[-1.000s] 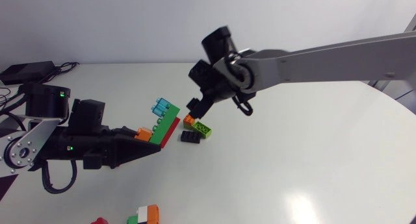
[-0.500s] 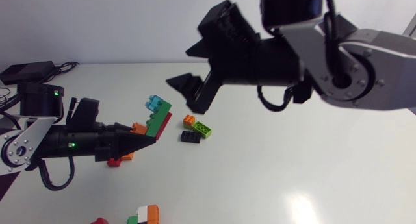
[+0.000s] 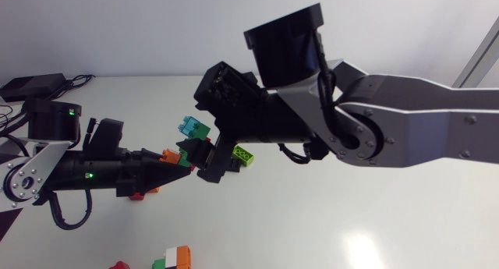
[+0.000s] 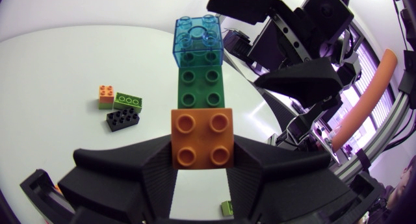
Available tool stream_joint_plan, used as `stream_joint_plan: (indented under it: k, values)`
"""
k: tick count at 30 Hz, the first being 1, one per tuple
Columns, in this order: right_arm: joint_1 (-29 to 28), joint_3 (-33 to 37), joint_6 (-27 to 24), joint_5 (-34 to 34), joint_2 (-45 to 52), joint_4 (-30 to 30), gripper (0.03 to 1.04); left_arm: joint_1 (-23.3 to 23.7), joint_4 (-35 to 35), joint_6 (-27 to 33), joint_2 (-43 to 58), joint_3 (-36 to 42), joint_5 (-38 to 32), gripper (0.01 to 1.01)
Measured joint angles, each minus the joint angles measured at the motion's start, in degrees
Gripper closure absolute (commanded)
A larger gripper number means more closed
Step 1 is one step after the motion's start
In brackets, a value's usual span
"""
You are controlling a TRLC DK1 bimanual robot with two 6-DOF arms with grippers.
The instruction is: Disassemble duplo
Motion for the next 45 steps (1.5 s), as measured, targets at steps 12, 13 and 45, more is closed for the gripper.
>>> stream_joint_plan:
  k: [12, 13, 45]
  values:
    - [1.57, 0.07, -0.15, 6.80, 3.80, 2.56, 0.64, -0.81, 0.17, 0.17, 0.00, -0.26, -0.85, 0.830]
    - [1.57, 0.07, -0.13, 7.08, 3.80, 2.78, 0.66, -0.81, 0.35, 0.13, 0.00, -0.26, -0.92, 0.830]
    - [-13.64, 17.64, 10.38, 18.21, 24.09, -9.25, 0.73, -0.76, 0.44, 1.05, -0.04, -0.68, -0.37, 0.826]
